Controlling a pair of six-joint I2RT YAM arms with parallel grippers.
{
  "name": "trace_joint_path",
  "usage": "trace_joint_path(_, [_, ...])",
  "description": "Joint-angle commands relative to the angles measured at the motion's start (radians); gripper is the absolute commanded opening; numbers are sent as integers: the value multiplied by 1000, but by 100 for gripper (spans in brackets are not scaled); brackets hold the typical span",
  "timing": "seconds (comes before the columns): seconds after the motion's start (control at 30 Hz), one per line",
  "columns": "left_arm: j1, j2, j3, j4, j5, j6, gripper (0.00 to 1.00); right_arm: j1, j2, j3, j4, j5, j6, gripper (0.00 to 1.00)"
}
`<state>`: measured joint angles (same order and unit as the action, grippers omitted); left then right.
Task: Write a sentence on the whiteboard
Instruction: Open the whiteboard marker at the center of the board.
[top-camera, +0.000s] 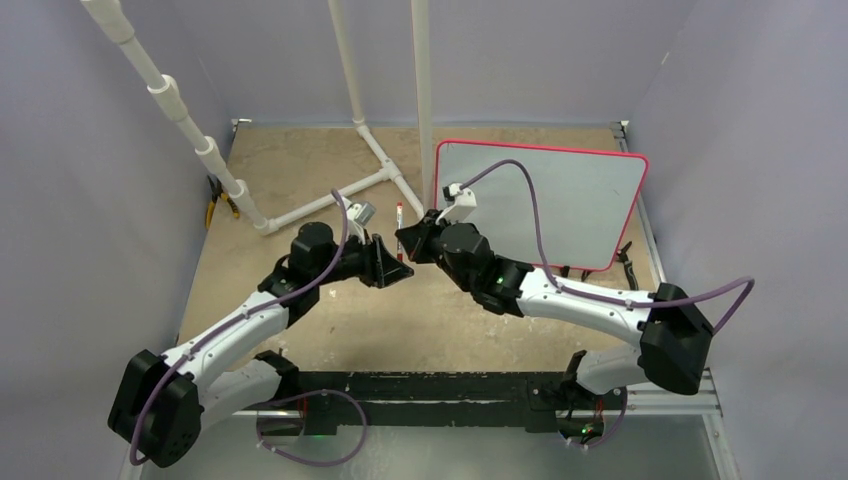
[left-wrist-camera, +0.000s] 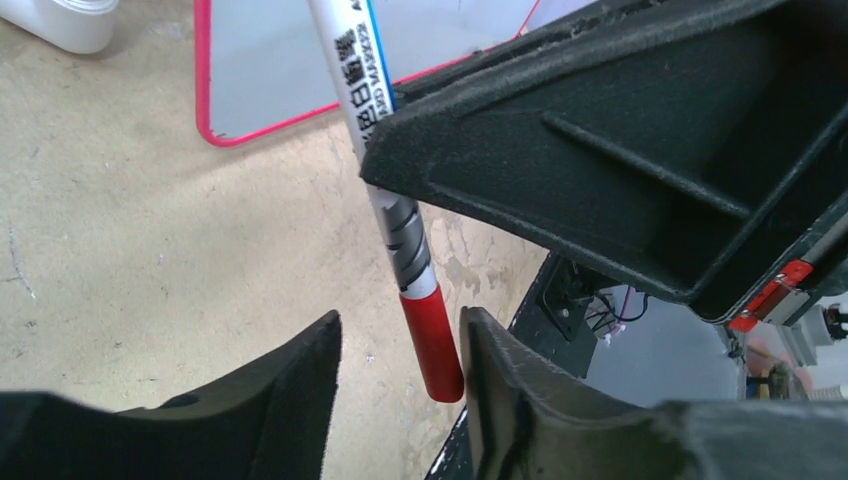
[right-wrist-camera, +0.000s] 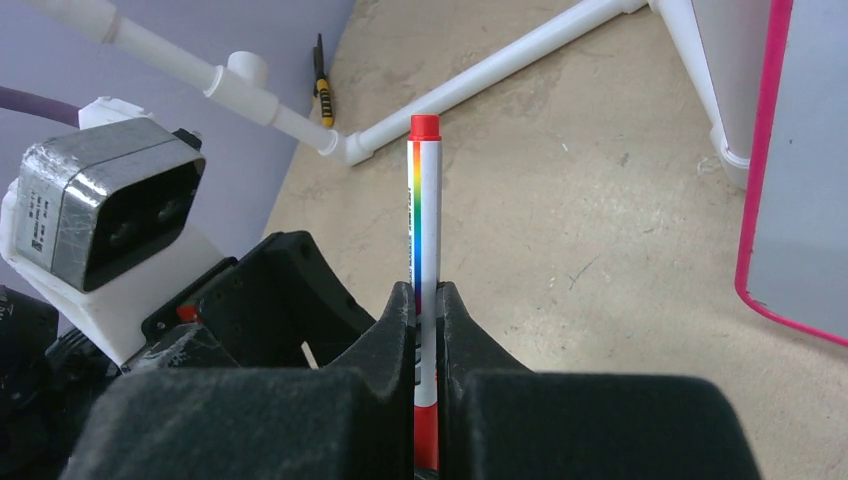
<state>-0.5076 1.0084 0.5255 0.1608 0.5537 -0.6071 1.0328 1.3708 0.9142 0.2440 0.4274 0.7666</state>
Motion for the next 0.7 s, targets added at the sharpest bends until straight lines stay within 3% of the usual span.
trace_joint_path(0.0, [-28,4,26,74,-20,-12,42,-2,-25,-13,44,9,6,0])
trace_joint_path(0.17, [-37,-4,15,87,-44,-19,22,-2,-37,-26,45,14,8,0])
trace_joint_path(0.23, [-38,-2,16,87,-44,-19,3,-2,-40,-26,35,22,8,0])
trace_joint_path(0.3, [-39,-3,28,58,-55,-5,0,-3,-45,-19,12,33,-3,0])
trace_joint_path(0.33, [-39,-2,41,22,-72,16,0,-5,-48,-10,-12,42,-8,5])
trace_joint_path(0.43, [-38,5,120,-166,-140,130,0,-21,-74,0,-63,21,-43,49])
trace_joint_path(0.47, [-38,8,148,-241,-161,174,0,-28,-88,2,-75,1,-66,58])
trace_joint_path(0.57, [-39,18,225,-395,-209,305,0,-54,-125,23,-138,-68,-149,73])
trace_joint_path(0.67, [-38,46,278,-517,-287,416,0,-69,-168,43,-199,-137,-239,82])
